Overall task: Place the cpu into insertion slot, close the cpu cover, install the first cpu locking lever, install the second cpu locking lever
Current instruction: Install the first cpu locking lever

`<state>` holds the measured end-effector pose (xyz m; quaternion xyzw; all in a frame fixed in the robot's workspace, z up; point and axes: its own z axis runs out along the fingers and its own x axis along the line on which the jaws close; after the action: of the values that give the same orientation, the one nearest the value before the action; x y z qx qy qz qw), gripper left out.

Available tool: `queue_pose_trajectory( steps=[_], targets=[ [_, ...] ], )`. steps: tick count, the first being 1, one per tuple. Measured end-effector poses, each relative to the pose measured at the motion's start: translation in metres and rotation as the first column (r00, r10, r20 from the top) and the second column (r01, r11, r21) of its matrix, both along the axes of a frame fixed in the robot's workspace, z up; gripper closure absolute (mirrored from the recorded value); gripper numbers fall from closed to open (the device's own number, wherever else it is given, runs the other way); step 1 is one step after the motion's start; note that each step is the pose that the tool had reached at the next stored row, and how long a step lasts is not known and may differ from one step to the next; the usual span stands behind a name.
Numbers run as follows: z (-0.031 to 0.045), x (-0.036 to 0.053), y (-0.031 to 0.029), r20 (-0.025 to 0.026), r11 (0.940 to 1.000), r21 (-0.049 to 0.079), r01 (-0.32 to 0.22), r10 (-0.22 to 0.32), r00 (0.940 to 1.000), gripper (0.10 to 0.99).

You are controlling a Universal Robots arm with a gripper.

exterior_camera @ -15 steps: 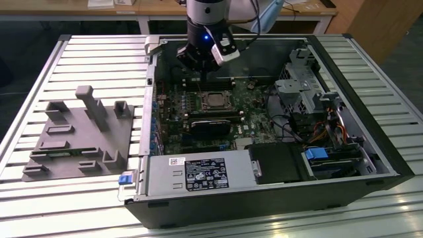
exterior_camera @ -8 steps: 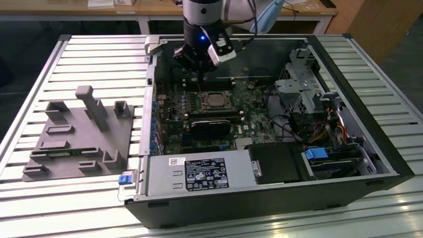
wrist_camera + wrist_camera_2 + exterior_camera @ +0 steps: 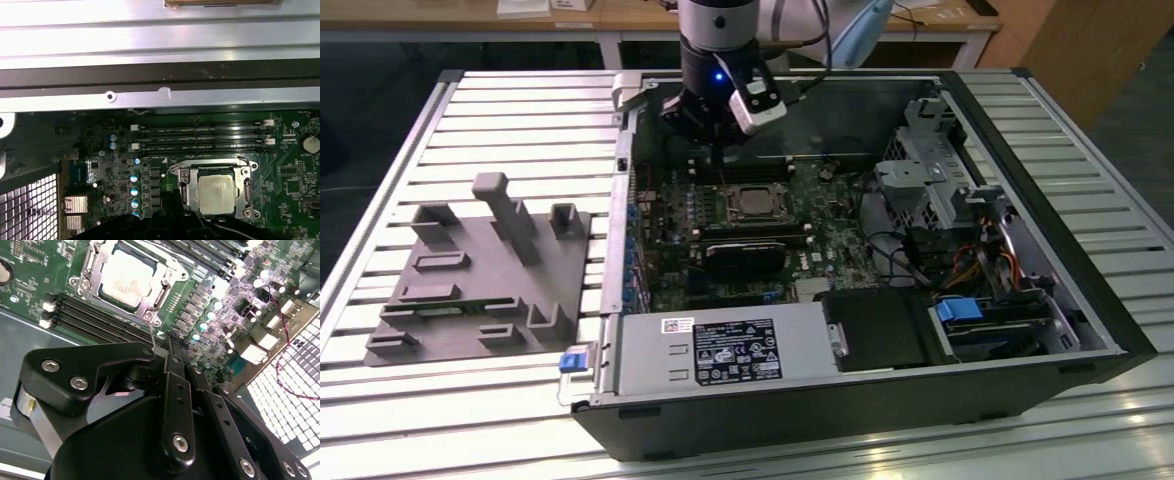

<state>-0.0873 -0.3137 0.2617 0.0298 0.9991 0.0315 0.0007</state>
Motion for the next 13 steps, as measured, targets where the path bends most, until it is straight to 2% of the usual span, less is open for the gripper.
queue_pose_trajectory(
  steps=[13],
  targets=[
    [-0.0012, -0.0106, 0.0012, -0.0001, 1.0, 0.0, -0.004, 0.004, 1.0, 0.969]
  ],
)
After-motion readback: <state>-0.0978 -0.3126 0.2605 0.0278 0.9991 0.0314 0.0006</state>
